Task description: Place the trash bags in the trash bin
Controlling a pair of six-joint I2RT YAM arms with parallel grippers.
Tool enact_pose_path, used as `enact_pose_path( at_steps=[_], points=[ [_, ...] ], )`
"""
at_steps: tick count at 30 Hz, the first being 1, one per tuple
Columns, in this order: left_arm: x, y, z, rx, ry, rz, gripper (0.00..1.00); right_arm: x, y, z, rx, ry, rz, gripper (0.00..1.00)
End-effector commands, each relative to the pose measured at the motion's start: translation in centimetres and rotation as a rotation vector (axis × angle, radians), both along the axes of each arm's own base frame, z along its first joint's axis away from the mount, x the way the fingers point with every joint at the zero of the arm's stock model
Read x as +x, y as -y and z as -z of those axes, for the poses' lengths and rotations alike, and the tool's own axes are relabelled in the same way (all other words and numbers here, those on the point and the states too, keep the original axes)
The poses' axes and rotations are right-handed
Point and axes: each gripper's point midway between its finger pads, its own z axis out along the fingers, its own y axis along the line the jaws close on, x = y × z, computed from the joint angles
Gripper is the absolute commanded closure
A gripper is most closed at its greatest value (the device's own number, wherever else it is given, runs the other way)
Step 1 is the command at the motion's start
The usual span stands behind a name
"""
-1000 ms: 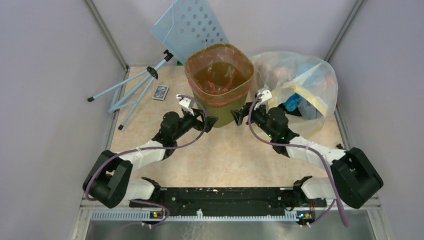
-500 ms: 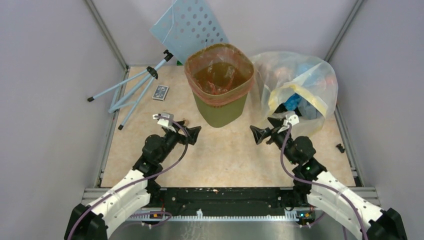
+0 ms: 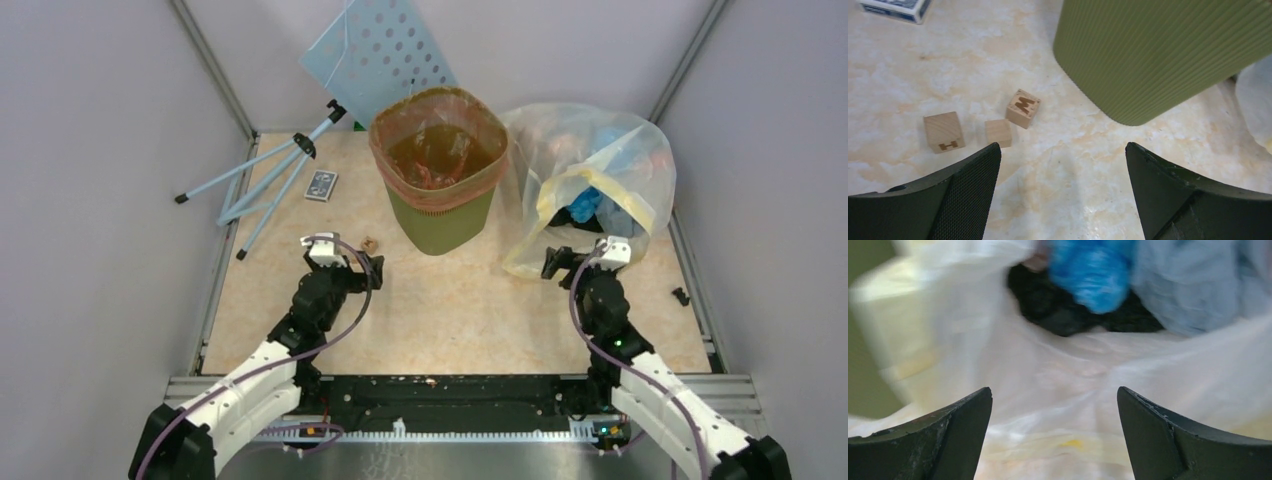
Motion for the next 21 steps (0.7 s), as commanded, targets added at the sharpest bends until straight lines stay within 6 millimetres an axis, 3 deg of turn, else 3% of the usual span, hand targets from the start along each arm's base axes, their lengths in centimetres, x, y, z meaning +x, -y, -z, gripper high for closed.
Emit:
enact_pose_path(
  at_steps=[1,4,7,10,14,19,21],
  points=[
    [1.5,-2.4,-1.3,-0.005,0.07,-0.16,0.01,3.0,4.8,-0.9,0.085,-0.002,0.197,0.05],
    [2.3,-3.5,-2.3,0.025,0.12,-0.222,0.01,4.3,7.1,-1.2,0.118,0.057,0.257,0.05],
    [3.3,-4.2,-2.9,0.098,0.152,-0.255,0.01,5.1,7.4,-2.2,0.0,0.13,0.225,0.05],
    [4.4,-4.4,-1.9,0.177,0.128,-0.258,0.01,5.9,8.3,-0.9,-0.155,0.061,0.245,0.05],
    [5.4,-4.2,-2.0,0.219,0.154,-0.232,0.01,6.0,9.4,1.3,-0.151,0.06,0.293,0.05],
    [7.1,-6.4,-1.9,0.189,0.14,-0.264,0.01,7.9,10.1,1.3,-0.177,0.074,0.315,0.06],
    [7.7,-8.0,-1.9,0.165,0.142,-0.297,0.01,8.5,10.4,2.8,-0.194,0.082,0.311,0.1]
  ],
)
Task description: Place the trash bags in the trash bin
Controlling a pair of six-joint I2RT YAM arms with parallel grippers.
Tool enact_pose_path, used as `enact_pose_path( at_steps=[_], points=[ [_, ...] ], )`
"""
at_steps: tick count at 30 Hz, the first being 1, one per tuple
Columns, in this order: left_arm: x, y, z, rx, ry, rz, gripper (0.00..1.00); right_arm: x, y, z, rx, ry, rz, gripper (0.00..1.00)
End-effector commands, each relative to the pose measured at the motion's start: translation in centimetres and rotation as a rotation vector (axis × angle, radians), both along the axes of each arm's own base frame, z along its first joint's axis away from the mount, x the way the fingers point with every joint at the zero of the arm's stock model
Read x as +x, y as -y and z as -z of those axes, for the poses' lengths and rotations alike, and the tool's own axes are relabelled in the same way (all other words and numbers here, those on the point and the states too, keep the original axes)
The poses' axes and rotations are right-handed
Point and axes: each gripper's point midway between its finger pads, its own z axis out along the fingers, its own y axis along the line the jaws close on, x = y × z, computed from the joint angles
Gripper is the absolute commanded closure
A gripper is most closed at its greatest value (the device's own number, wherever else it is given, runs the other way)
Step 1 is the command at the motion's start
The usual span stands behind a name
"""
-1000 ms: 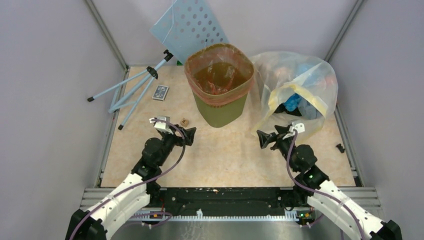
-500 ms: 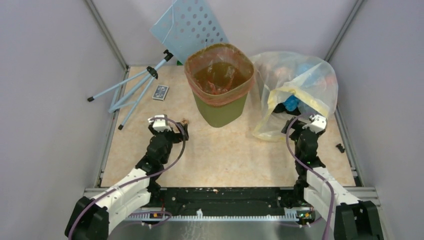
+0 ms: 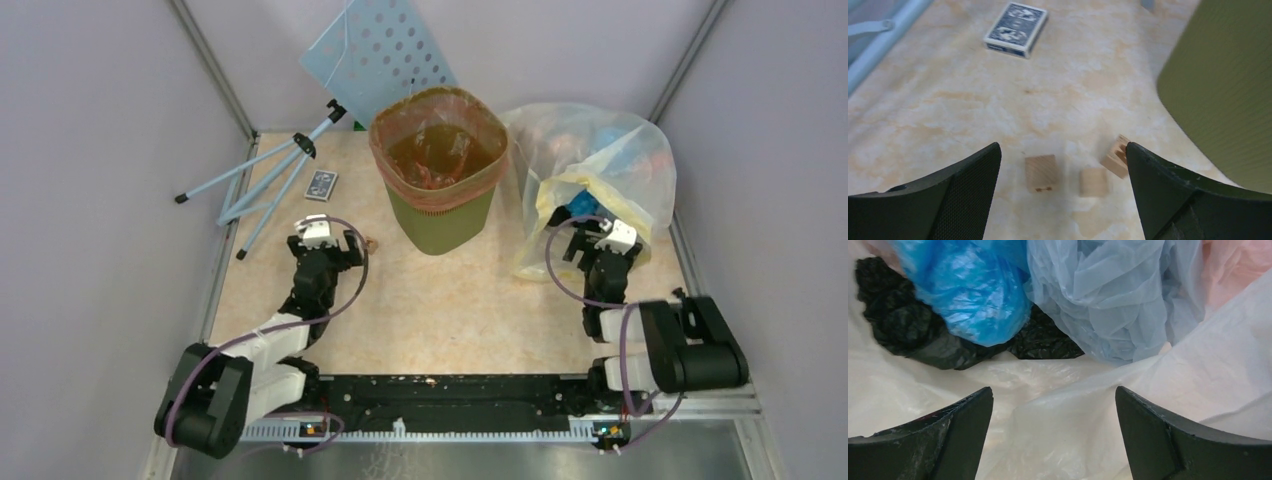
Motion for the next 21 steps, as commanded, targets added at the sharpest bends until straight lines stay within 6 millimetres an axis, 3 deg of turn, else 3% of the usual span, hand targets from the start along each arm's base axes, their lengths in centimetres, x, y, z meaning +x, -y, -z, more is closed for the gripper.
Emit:
enact_pose_path(
  at_steps=[1,2,3,4,9,11,14,16,17,19,21],
  points=[
    [2.4,-2.0,-3.6,-0.064,0.125,-0.023,0.01,2.5,0.3,-2.7,-0.036,0.149,-0.015,0.12],
    [2.6,-2.7,-3.6,-0.056,0.126,-0.035,0.01,2.7,-0.6,-2.5,-0.034,0.118,-0.066,0.2],
    [2.7,-3.2,-3.5,-0.044,0.121,-0.041,0.01,2.8,-1.0,-2.5,-0.045,0.122,-0.098,0.09],
    [2.7,-3.5,-3.1,-0.034,0.109,-0.046,0.01,2.9,-1.2,-2.8,-0.058,0.148,-0.112,0.05],
    [3.1,-4.5,0.1,0.033,0.049,-0.057,0.01,3.6,-2.4,-2.3,-0.084,0.107,-0.198,0.04],
    [3.7,-5.0,0.4,0.054,0.076,-0.052,0.01,3.6,-2.4,-2.2,-0.08,0.101,-0.194,0.04],
    [4.8,-2.9,0.5,0.152,0.059,0.111,0.01,3.6,-2.3,-2.3,-0.08,0.104,-0.194,0.04],
    [5.1,-2.4,1.8,0.174,0.067,0.166,0.01,3.6,-2.3,-2.3,-0.079,0.105,-0.192,0.04],
    [5.4,-2.5,1.0,0.183,0.153,0.163,0.01,3.6,-2.3,-2.2,-0.079,0.104,-0.194,0.04],
    [5.3,-2.7,2.7,0.171,0.069,0.16,0.01,3.6,-2.3,-2.3,-0.08,0.105,-0.194,0.04],
    [6.1,-3.5,2.4,0.158,0.046,0.107,0.01,3.6,-2.3,-2.3,-0.079,0.106,-0.193,0.04]
  ],
)
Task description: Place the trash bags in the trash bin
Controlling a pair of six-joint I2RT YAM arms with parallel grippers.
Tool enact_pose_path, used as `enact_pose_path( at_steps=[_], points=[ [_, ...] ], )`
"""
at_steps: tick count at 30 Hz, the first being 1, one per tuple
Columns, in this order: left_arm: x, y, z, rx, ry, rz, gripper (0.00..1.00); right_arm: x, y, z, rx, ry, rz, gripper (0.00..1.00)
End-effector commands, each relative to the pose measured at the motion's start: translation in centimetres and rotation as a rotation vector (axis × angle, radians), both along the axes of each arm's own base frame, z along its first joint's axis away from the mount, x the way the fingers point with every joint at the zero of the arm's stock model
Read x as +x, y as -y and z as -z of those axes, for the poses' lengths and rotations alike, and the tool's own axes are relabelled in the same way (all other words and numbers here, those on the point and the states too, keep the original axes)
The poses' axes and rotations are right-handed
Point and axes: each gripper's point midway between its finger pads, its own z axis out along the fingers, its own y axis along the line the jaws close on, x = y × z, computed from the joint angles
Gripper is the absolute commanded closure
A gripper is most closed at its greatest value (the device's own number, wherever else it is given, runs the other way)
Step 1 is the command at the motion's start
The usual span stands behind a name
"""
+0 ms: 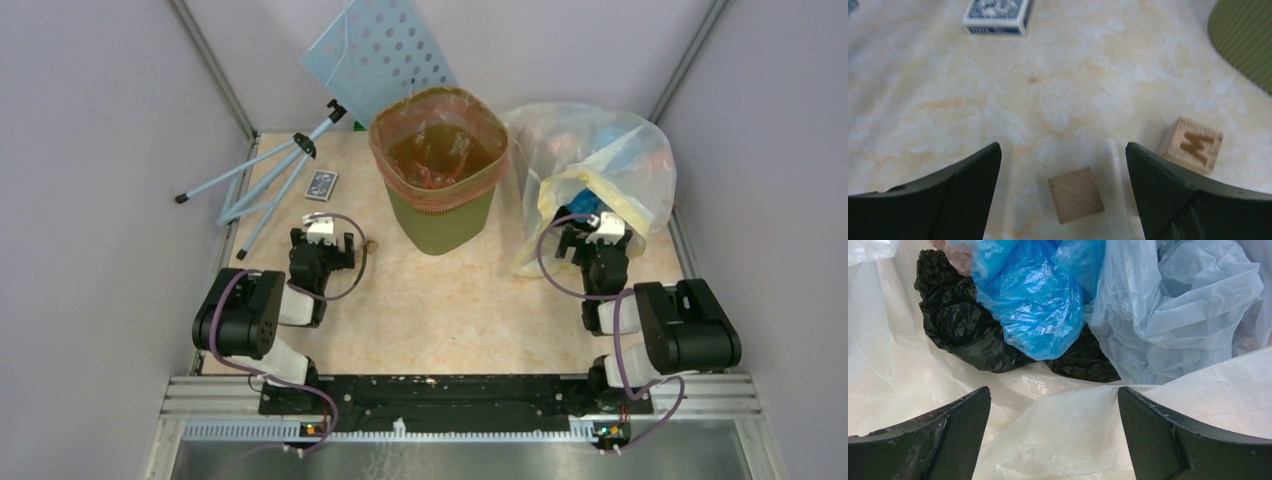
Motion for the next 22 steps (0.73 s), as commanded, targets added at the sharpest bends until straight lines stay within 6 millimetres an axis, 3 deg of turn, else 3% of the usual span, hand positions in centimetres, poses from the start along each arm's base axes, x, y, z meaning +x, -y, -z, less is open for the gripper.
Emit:
enact_pose_path(
  at_steps=[1,22],
  points=[
    [2.35,-0.24,-3.95,0.009,0.145,0.006,0.01,1.0,-0.09,-1.85,-0.004,0.065,-0.014,0.04],
    [2.31,-0.07,-3.73,-0.002,0.136,0.031,0.01,1.02,-0.1,-1.88,-0.004,0.066,-0.015,0.03]
  ],
)
